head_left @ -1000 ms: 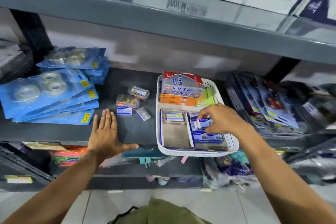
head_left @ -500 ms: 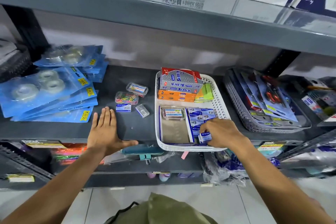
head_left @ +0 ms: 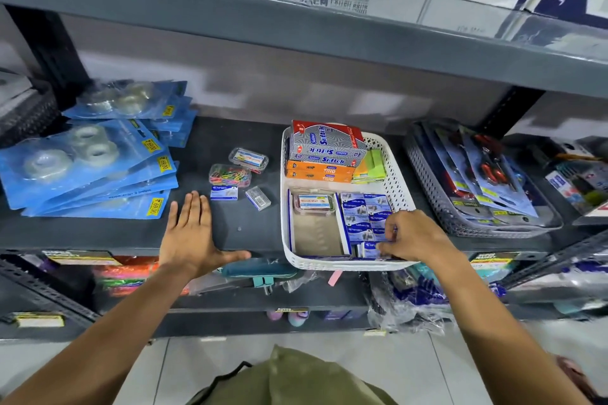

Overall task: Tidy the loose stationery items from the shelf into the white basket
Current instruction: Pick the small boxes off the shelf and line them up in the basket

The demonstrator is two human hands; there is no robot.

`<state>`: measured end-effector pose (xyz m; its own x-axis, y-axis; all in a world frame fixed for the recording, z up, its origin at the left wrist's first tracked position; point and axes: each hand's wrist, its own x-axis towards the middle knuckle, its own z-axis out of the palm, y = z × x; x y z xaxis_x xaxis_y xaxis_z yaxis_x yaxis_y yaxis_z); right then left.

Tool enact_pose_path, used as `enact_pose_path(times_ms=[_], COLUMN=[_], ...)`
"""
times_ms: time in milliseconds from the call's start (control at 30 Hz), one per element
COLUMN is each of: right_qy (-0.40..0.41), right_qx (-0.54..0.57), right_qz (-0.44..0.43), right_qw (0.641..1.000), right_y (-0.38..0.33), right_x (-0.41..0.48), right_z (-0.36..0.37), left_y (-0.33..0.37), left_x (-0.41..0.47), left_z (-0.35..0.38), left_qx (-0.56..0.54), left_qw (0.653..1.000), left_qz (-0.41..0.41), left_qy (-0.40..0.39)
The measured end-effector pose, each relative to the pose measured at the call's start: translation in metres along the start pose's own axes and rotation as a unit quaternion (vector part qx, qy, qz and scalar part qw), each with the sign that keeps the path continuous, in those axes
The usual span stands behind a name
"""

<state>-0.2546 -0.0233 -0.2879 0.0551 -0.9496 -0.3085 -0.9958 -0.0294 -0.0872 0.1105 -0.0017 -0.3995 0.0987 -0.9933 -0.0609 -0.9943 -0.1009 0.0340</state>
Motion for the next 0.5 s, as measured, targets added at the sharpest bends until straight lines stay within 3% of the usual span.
enact_pose_path(times_ms=[167,500], right_qy=[-0.023,-0.009], right_qx=[0.044,0.146], right_qz=[0.049,0.059], right_qw=[0.998,0.987], right_y=[-0.003,-0.004], right_x=[-0.001,-0.003], right_z=[0.014,0.015], left_y=[0.000,0.000], left_x=[0.001,0.000], left_z=[0.001,0.000], left_qx=[-0.007,-0.008], left_qw=[1.000,1.000], left_qz=[-0.001,-0.001], left_qy=[0.003,0.001])
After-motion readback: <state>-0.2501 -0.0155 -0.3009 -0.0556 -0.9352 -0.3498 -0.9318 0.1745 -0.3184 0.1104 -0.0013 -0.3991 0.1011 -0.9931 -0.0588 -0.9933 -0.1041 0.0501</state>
